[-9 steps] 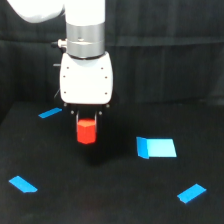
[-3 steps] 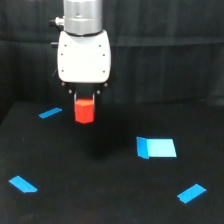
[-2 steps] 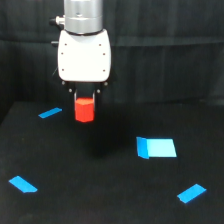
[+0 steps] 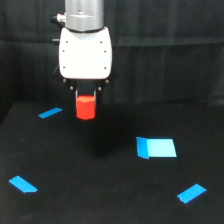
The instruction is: Pick up the red object from the table
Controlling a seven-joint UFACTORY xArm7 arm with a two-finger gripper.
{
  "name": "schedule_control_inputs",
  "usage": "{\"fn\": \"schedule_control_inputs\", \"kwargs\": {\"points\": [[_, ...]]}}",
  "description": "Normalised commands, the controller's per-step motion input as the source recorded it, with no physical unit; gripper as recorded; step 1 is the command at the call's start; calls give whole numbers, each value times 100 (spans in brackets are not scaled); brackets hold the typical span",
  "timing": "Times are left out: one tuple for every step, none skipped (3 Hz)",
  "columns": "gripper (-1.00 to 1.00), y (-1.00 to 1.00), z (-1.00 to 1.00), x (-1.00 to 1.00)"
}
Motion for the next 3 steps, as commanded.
{"fn": "schedule_control_inputs", "kwargs": {"points": [[-100,3,12,0],[-93,1,15,9],[-100,-14,10,0]]}}
